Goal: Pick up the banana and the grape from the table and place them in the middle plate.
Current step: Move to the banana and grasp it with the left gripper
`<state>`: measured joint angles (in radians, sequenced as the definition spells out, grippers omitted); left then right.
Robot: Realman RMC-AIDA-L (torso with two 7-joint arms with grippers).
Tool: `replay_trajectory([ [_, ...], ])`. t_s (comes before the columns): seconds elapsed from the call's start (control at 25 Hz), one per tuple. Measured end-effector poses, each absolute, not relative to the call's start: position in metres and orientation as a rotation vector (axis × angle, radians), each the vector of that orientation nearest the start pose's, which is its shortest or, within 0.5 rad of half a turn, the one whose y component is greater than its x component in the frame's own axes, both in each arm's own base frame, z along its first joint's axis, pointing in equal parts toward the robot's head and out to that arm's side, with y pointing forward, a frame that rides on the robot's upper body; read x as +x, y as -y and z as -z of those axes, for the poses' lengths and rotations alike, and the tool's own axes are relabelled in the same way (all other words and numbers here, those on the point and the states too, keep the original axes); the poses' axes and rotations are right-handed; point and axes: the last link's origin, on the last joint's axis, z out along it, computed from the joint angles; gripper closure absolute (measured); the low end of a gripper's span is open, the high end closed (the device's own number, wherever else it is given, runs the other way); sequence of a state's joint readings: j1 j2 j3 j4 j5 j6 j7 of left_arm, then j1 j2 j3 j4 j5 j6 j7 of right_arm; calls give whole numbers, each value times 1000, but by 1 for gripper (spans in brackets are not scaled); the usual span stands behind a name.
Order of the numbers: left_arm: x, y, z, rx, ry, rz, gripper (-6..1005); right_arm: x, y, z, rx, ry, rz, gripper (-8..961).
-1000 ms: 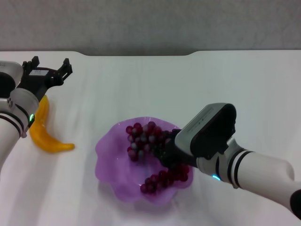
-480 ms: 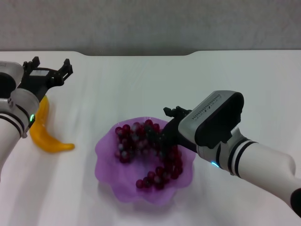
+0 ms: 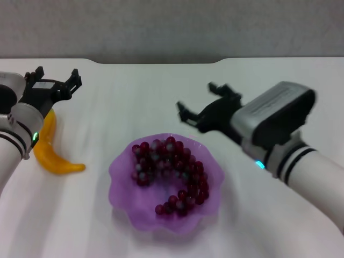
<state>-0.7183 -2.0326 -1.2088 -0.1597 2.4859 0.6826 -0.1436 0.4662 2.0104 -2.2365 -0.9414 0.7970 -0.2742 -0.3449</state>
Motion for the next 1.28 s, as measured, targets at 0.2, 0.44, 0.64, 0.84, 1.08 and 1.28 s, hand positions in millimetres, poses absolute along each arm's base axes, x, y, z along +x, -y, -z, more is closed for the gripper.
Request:
replay_trajectory([
  [0.2,-294,-434,2,-1643,682,510,170,193,-376,68,-1980,-435,-573,59],
  [0.44,-295,-433,2,-1641,684,508,172,213,-372,37,-1775,-422,-670,60],
  [0.64,-295,-433,2,-1641,684,508,173,235,-378,17,-1677,-516,-692,60],
  [0.84,-295,-433,2,-1642,684,508,174,262,-382,-4,-1571,-594,-682,60],
  [1.08,-298,-432,2,-1637,688,506,175,294,-380,-23,-1437,-713,-733,60],
  [1.28,-298,-432,1,-1635,687,508,176,302,-377,-27,-1402,-720,-768,60],
])
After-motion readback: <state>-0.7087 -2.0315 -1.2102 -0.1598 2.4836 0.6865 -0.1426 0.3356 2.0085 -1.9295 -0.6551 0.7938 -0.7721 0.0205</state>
